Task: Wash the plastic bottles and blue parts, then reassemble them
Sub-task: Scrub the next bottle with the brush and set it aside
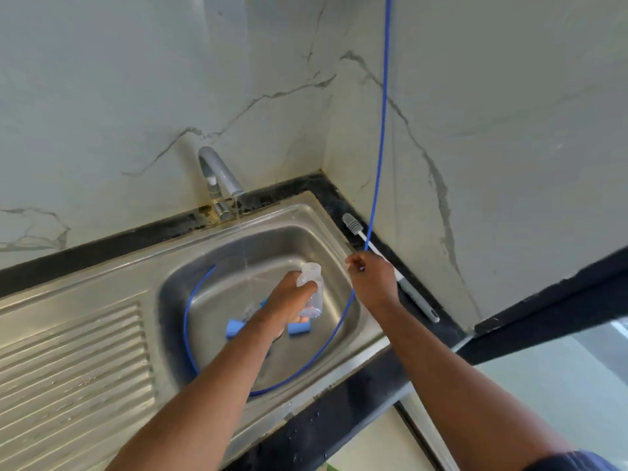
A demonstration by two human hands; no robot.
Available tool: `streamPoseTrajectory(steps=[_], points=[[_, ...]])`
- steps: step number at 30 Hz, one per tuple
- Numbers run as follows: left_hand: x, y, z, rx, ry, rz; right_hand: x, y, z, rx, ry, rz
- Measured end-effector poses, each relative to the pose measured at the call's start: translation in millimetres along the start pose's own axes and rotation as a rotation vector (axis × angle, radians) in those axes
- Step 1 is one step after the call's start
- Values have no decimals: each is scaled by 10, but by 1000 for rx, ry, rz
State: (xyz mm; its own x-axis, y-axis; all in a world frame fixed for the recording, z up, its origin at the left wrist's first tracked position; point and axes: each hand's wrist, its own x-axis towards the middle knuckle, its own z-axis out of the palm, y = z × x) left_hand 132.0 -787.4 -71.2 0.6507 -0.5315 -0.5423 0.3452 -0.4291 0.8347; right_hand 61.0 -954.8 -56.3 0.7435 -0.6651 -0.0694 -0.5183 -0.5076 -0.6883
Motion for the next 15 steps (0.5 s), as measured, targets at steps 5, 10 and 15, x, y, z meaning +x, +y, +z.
streamPoseTrajectory(steps=[5,10,15], points=[[48,92,295,-26,-65,9,158,458,-471,-181,60,132],[159,140,534,-75,14,7,322,800,-551,-344,-24,110],[134,229,617,-134,86,-9,426,890,-513,-512,-139,24]])
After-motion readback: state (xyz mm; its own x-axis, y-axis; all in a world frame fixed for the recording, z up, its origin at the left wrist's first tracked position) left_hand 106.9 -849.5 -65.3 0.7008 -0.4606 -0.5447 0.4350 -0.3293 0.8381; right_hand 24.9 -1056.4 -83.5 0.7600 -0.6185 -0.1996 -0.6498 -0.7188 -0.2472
